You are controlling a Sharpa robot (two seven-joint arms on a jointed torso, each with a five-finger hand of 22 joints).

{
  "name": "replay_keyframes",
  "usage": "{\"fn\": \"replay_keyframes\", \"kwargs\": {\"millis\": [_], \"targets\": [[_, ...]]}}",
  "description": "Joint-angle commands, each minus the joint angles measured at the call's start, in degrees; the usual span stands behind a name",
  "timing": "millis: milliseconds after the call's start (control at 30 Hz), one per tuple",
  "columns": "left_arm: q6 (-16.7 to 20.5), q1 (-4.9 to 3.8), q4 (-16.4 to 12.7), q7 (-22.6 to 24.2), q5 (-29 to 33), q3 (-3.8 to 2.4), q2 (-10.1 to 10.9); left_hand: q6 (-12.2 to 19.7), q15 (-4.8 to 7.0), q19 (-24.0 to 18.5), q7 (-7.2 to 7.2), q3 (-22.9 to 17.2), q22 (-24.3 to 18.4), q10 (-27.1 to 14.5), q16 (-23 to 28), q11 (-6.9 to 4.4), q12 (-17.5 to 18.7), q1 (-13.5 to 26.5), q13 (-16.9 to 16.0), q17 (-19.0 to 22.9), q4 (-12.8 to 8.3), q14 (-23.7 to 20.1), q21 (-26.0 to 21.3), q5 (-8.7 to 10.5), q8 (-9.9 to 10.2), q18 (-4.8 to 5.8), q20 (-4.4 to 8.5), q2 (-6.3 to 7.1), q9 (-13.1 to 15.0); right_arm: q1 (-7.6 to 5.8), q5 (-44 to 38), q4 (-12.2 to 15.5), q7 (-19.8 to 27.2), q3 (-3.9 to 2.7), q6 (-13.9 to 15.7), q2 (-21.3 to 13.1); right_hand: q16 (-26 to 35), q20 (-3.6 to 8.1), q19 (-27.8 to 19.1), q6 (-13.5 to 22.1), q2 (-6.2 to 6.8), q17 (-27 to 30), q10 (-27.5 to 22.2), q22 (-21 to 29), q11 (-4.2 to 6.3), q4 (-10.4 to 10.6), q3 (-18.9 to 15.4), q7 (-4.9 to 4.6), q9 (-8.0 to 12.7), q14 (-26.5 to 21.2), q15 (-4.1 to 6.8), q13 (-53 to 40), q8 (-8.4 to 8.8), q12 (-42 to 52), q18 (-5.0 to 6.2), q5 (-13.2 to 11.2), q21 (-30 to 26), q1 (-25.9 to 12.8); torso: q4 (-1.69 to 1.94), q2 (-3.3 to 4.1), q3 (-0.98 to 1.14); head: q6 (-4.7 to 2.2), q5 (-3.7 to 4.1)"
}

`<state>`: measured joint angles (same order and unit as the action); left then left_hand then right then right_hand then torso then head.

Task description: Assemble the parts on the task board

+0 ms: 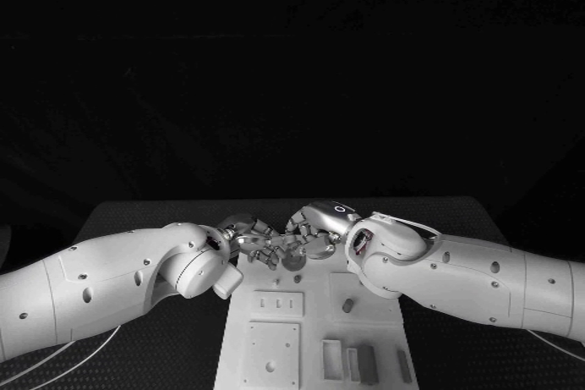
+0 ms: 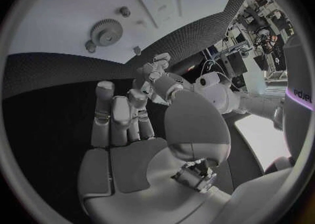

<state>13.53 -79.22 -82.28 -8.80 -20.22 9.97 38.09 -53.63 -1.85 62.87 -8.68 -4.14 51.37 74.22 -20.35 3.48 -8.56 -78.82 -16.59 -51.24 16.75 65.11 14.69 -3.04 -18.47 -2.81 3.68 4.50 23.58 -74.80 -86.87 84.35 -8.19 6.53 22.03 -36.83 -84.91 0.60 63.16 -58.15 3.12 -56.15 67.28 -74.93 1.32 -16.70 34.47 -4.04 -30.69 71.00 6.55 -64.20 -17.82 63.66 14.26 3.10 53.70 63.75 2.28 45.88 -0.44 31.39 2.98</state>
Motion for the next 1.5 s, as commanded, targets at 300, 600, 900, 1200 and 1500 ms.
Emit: {"fn": "replay_keyframes", "kwargs": {"millis": [300,600,900,1200,1500], "targets": [[-0.41,0.04,-0.11,-0.15,0.42,-0.04,-0.72,-0.72,0.20,0.04,0.36,-0.36,0.32,0.09,0.15,-0.19,-0.35,-0.05,-0.40,-0.39,-0.08,0.16,0.26,0.24,-0.17,-1.23,0.30,-0.64,0.05,0.05,-0.76,0.53,0.44,-0.13,0.00,1.13,-0.37,0.46,0.15,-2.80,-0.38,-0.21,0.31,-0.93,0.07,0.00,0.29,-0.82,-1.87,0.45,0.29,0.06,-1.27,-0.13,0.74,0.16,0.20,0.02,0.07,0.00,-0.07,0.17,0.18],[0.51,0.07,0.24,-0.05,1.56,-0.04,-0.81,-0.74,0.22,0.09,0.37,-0.35,0.42,0.11,0.17,-0.21,-0.37,0.10,-0.54,-0.52,-0.04,0.22,0.28,0.24,-0.16,-1.22,0.31,-0.74,0.04,0.13,-0.80,0.75,0.56,-0.14,-0.34,1.29,-0.38,0.50,0.19,-2.82,-0.36,-0.23,0.33,-0.93,0.08,-0.01,0.26,-0.82,-1.88,0.51,0.31,0.05,-1.27,-0.14,0.74,0.16,0.21,0.06,-0.03,-0.04,-0.08,0.27,0.18],[-0.24,0.08,0.21,0.21,2.14,-0.04,-0.88,-0.82,0.26,0.10,0.41,-0.57,0.68,0.06,0.32,-0.24,-0.36,0.92,-0.99,-0.90,-0.02,0.29,0.24,0.24,-0.16,-1.23,0.37,-1.79,0.01,0.25,-0.80,0.31,0.45,-0.14,-0.58,1.54,-0.38,0.52,0.21,-2.83,-0.36,-0.22,0.35,-0.92,0.08,0.00,0.24,-0.82,-1.89,0.53,0.33,0.04,-1.27,-0.14,0.74,0.16,0.22,0.08,0.06,-0.03,-0.08,0.33,0.30],[-1.57,0.09,0.12,-0.13,2.05,-0.04,-0.59,-2.34,0.77,0.72,1.15,-1.20,1.71,0.88,0.29,-0.80,-0.78,-2.62,-2.39,-2.14,-0.43,1.34,0.61,0.06,-0.72,-1.27,0.82,-3.35,0.12,0.29,-1.29,-0.16,0.17,-0.14,-0.32,1.55,-0.39,0.54,0.23,-2.83,-0.38,-0.27,0.36,-0.92,0.08,0.00,0.23,-0.82,-1.90,0.58,0.34,0.03,-1.27,-0.15,0.74,0.16,0.22,0.09,0.05,-0.02,-0.04,0.40,0.32],[-1.23,0.13,0.15,-0.06,2.05,-0.04,-0.33,-4.07,1.51,1.61,1.90,-2.10,3.52,2.03,-1.01,-1.47,-1.25,-8.31,-4.62,-3.59,-0.74,2.36,1.19,0.03,-1.05,-1.07,1.54,-5.13,0.14,0.43,-1.29,-0.35,0.23,-0.14,-0.56,1.51,-0.40,0.56,0.25,-2.85,-0.37,-0.32,0.38,-0.91,0.09,0.00,0.22,-0.81,-1.92,0.63,0.35,0.02,-1.27,-0.16,0.74,0.16,0.22,0.12,0.02,-0.04,-0.03,0.55,0.21]]}}
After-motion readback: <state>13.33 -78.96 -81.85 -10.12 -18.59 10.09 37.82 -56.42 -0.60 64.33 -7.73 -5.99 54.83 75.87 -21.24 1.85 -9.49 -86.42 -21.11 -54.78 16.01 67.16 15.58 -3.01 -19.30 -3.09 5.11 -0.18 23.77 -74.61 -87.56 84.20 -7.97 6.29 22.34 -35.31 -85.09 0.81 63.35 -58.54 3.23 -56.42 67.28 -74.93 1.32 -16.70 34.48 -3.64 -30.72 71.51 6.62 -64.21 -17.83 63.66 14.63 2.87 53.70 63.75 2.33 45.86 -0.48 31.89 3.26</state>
